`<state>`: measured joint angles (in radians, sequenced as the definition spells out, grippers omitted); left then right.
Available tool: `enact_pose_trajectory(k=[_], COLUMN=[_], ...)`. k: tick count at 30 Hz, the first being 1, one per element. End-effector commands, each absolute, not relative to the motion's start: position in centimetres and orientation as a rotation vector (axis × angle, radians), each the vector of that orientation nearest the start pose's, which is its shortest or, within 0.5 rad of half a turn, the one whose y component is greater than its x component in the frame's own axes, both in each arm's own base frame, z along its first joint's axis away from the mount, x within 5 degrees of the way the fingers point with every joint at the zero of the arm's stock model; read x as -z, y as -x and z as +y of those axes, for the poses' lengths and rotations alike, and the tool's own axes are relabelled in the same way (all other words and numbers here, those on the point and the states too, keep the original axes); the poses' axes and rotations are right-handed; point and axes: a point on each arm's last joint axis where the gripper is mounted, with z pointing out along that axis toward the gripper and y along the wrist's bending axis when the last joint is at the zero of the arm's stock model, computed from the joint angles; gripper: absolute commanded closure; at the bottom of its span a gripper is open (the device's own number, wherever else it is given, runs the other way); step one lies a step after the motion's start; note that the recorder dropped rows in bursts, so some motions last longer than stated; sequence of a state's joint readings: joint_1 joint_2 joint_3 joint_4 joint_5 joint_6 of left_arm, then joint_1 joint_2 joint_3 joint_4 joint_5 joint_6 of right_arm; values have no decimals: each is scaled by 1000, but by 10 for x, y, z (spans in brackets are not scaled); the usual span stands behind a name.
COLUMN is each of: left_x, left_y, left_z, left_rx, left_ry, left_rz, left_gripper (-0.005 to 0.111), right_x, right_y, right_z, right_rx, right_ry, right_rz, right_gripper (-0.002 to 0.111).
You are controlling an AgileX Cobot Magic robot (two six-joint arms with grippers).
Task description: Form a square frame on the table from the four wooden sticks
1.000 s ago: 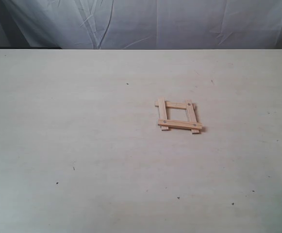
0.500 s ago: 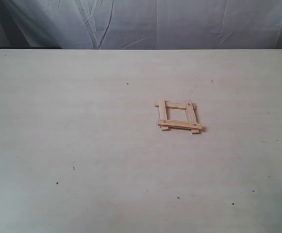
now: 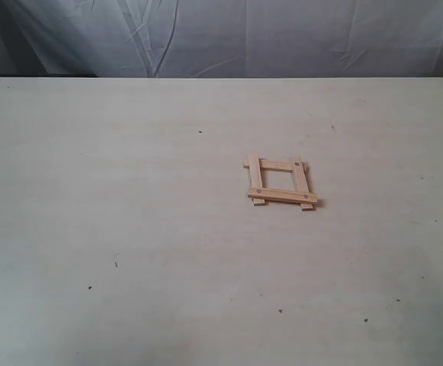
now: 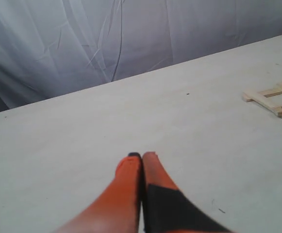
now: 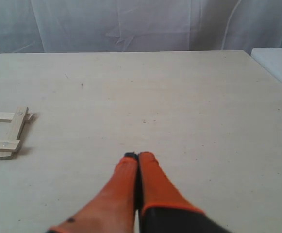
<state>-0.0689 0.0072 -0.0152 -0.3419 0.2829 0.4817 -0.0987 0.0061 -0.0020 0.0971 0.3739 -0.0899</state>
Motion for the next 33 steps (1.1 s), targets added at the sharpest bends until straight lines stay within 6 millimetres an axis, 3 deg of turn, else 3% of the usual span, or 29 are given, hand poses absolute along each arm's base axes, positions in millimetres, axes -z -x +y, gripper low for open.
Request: enact_pose_trajectory(k=[1,9,19,33], left_x=[-193,-192,-192,-192], left_y=[-55,-55,-55,-55], left_z=[-10,-10,-4,-4], left_rx=[-18,-41,58,60], left_ry=[-265,-281,-65,-62], left_rz=[1688,1692,1721,1717], left_gripper=[107,107,107,107], right_x=[-181,-181,-181,-181], right_y=[-53,-53,-53,-53], right_z=[-2,-2,-2,-1], right_rx=[41,37,24,8], right_ry=[-70,-73,-81,-91], right_rz=[1842,1842,1841,1842], right_gripper=[108,108,108,108])
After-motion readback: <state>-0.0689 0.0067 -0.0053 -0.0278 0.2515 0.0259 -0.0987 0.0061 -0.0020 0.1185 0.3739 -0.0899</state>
